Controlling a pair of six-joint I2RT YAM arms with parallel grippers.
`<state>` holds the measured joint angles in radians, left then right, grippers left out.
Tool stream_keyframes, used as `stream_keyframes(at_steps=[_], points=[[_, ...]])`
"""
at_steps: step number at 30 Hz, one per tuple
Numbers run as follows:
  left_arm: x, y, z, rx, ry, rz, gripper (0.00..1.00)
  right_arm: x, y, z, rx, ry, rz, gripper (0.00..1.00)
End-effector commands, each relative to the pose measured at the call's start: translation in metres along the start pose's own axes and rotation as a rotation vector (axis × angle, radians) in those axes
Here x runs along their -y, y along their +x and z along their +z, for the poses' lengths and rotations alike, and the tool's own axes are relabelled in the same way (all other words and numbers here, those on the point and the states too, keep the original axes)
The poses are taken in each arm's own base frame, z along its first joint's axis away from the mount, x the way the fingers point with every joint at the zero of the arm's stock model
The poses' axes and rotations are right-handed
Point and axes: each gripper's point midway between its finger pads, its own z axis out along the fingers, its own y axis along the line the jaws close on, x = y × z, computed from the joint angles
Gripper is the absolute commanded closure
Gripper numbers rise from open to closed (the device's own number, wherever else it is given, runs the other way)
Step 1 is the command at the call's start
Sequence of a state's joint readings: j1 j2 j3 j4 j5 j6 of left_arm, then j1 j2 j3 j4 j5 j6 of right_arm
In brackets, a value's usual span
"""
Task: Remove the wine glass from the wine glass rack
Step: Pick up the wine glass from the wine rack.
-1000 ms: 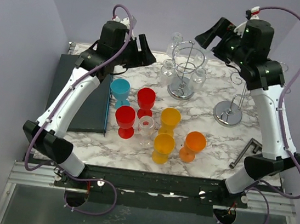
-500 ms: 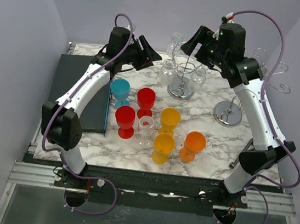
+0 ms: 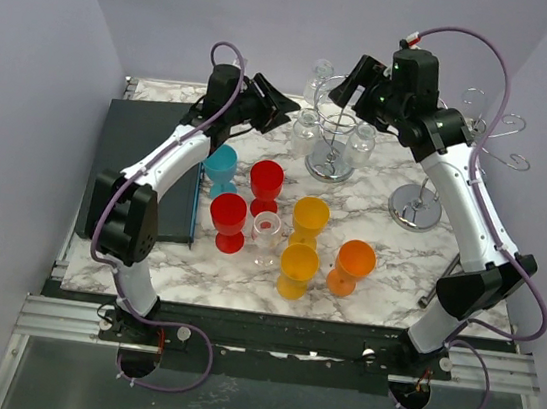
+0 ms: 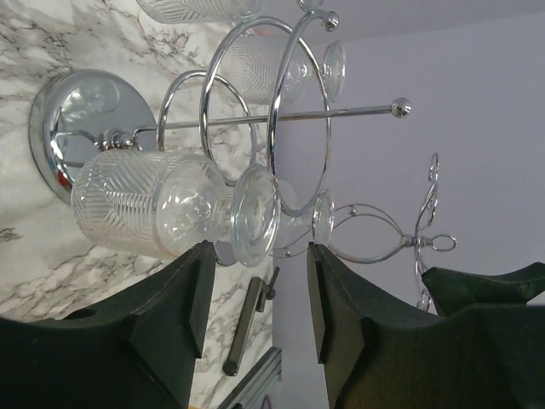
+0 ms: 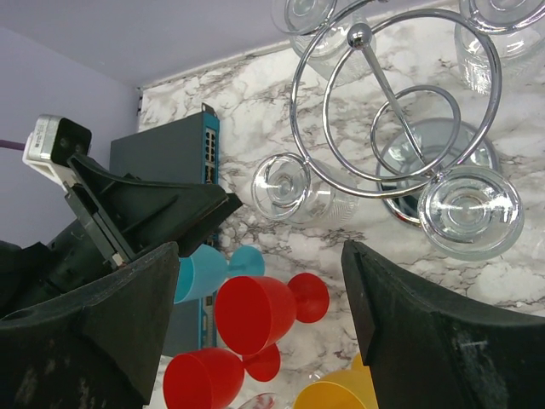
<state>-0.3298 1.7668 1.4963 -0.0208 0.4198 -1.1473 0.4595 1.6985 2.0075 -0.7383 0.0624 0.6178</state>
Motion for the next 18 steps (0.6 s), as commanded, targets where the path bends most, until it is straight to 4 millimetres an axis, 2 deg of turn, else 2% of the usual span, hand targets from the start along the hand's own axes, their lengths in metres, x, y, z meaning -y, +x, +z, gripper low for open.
stream_keyframes(at_steps=[1,18], points=[[0.004,0.009,0.013,-0.028,0.058,-0.024,0.48,-0.006,-0.012,-0.011,0.053,-0.01,0.005,0.17],[0.0,0.028,0.028,-0.068,0.065,-0.053,0.56,-0.003,-0.014,-0.016,0.074,-0.003,0.004,0.17]])
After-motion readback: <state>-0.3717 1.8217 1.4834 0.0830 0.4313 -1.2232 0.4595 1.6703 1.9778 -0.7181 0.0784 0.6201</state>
